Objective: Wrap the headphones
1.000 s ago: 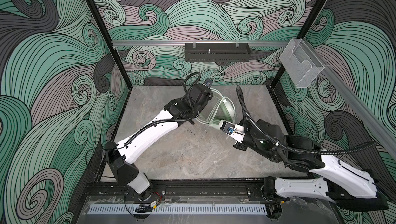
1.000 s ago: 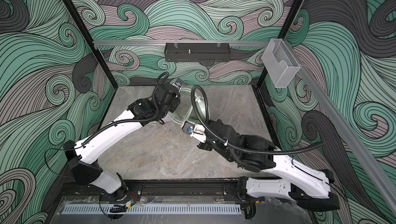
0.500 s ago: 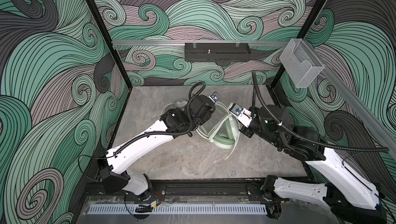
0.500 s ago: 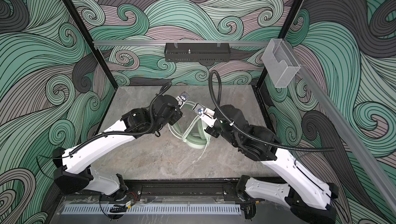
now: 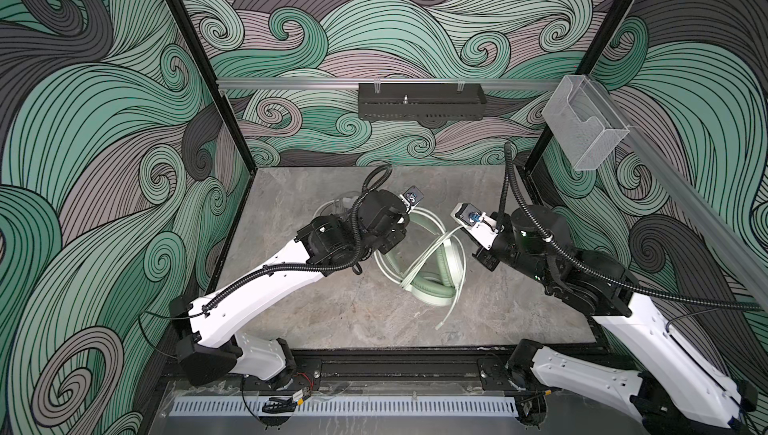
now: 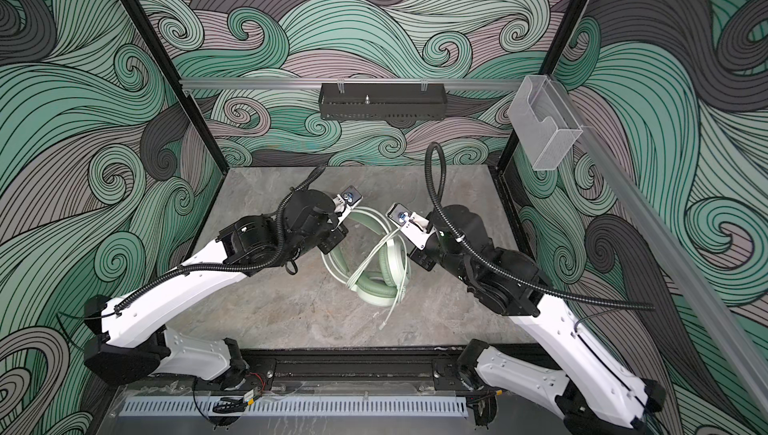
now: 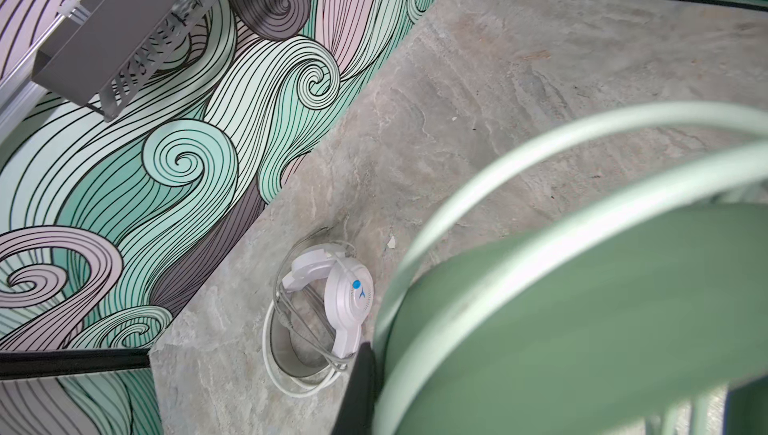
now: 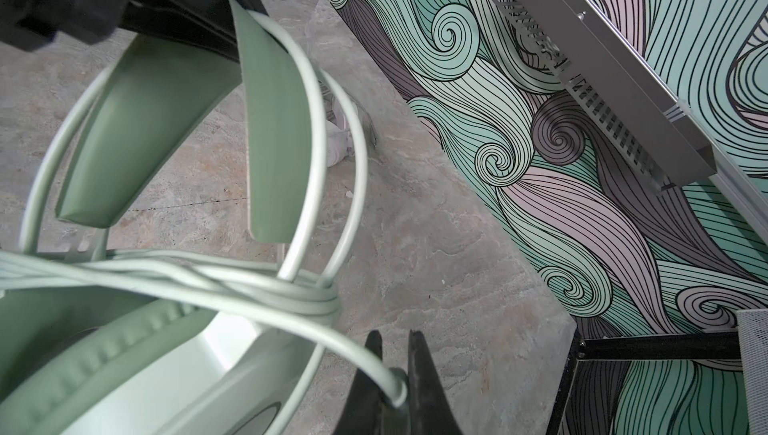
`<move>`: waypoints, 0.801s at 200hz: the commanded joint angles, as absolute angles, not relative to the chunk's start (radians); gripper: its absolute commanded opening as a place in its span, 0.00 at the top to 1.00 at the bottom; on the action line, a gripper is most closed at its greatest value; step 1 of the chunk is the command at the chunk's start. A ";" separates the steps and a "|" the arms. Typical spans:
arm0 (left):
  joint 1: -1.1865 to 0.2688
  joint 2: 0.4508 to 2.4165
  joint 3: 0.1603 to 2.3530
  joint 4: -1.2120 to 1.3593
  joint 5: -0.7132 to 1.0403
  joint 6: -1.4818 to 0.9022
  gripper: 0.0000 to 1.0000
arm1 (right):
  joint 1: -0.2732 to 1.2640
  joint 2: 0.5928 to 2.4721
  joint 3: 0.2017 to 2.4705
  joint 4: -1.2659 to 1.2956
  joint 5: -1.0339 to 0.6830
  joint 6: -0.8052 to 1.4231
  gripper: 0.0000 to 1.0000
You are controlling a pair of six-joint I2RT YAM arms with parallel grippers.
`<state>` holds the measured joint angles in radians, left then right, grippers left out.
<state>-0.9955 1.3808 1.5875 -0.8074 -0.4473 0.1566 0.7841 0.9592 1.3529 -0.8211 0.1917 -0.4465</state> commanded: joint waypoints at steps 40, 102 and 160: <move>-1.005 1.320 1.659 -0.822 -0.339 0.065 1.00 | 0.672 0.932 1.271 -0.697 0.026 -0.363 0.97; -1.005 1.328 1.676 -0.843 -0.354 0.063 1.00 | 0.632 0.878 1.185 -0.646 -0.037 -0.354 0.82; -1.005 1.362 1.698 -0.880 -0.377 0.007 1.00 | 0.620 0.846 1.129 -0.637 -0.012 -0.342 0.59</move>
<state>-0.9981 1.3674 1.6222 -0.8894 -0.3885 0.0814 0.6334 0.8581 1.1496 -0.6521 -0.0422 -0.3573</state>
